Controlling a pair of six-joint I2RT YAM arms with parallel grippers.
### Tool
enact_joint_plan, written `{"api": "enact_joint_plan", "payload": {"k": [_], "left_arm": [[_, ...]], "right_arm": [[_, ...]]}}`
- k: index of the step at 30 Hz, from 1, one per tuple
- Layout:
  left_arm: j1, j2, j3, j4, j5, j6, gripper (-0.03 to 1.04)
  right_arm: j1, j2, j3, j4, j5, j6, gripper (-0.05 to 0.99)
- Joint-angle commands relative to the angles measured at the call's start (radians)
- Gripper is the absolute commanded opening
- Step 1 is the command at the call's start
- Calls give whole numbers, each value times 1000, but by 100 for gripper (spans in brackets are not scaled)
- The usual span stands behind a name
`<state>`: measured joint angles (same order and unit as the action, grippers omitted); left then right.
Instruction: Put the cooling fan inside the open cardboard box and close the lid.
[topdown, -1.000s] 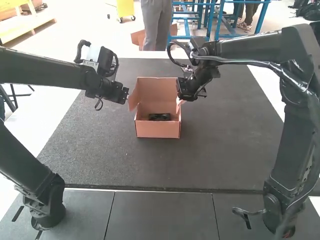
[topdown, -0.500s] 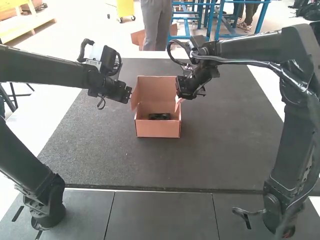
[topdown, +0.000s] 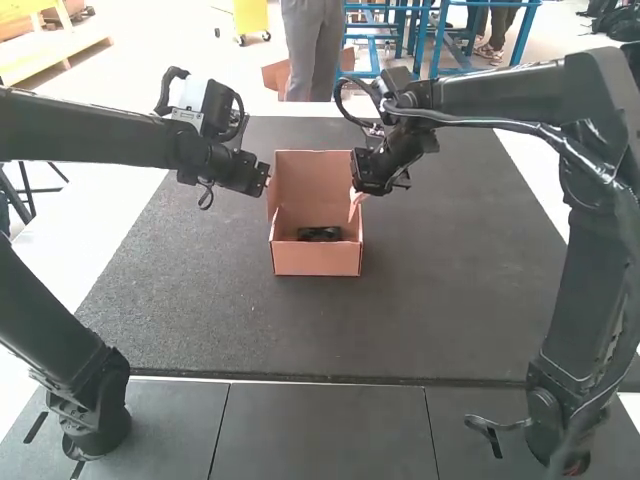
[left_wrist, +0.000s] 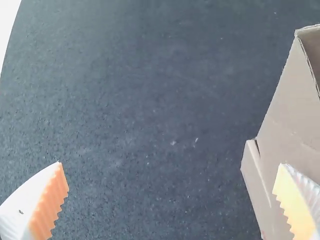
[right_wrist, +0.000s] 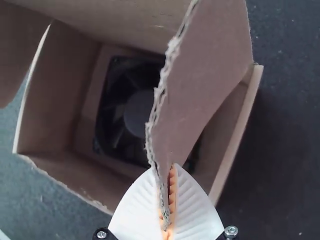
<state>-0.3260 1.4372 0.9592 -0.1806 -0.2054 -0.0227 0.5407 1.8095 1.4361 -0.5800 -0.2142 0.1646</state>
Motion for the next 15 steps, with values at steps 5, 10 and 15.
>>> {"api": "enact_joint_plan", "payload": {"k": [5,10,15], "left_arm": [[-22,0,26,4,38,0,97],[-24,0,23,7,57,-2,97],[-24,6,19,9,63,-2,97]], "right_arm": [[-13,-30,44,19,-4,7,-1],[-13,-30,44,20,-4,7,-1],[-13,-30,41,19,-5,7,-1]]}}
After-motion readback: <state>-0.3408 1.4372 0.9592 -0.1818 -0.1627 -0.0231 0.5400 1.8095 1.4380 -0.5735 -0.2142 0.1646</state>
